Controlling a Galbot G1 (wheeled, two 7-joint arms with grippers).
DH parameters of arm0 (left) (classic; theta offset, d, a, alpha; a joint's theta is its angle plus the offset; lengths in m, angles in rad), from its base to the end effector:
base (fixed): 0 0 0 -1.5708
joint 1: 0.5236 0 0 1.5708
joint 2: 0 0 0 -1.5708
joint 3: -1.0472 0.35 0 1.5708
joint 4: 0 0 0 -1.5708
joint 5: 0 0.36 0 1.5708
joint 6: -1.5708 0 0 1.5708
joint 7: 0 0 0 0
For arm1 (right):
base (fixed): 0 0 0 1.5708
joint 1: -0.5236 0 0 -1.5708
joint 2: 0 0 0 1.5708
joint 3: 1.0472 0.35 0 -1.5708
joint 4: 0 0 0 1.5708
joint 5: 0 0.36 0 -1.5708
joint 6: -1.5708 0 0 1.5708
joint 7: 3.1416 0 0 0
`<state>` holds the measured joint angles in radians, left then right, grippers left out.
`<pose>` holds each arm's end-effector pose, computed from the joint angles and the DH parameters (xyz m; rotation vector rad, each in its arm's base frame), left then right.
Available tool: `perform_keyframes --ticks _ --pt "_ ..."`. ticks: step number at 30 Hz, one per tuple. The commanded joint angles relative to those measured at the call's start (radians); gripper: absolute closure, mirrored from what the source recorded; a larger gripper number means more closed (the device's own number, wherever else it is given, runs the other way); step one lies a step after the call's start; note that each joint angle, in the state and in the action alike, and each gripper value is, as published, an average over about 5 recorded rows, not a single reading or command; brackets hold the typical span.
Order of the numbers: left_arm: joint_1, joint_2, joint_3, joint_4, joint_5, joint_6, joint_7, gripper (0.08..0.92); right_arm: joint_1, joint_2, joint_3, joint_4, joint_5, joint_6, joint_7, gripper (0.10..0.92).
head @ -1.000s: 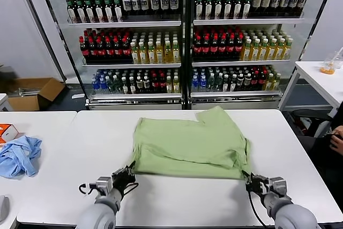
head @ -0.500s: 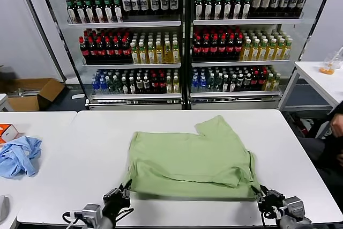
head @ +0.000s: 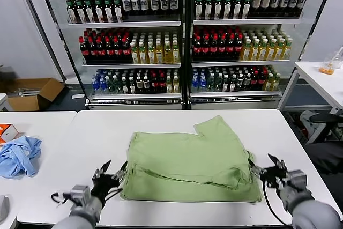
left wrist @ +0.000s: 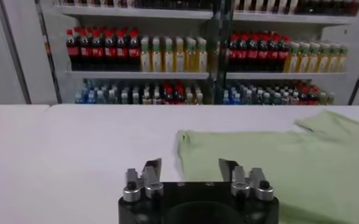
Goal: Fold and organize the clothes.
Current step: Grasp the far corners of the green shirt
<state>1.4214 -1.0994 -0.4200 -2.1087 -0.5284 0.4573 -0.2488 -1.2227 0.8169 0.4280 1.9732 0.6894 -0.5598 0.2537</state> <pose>0.2270 0.0467 -0.2632 -0.1442 -2.7348 0.0260 0.2943 -0.1200 -0.2289 0.1031 -2.6614 0.2296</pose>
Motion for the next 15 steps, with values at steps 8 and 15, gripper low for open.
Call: perform_keyframes --ticks 8,15 --pt "-0.617 -0.006 0.269 0.553 -0.06 0.057 -0.011 0.185 0.65 0.131 -0.391 -0.547 0.024 -0.01 -0.007 0.203" --pt "-0.695 -0.05 0.308 0.647 -0.054 0.055 -0.008 0.177 0.749 0.211 -0.449 -0.678 0.022 -0.016 -0.024 0.203"
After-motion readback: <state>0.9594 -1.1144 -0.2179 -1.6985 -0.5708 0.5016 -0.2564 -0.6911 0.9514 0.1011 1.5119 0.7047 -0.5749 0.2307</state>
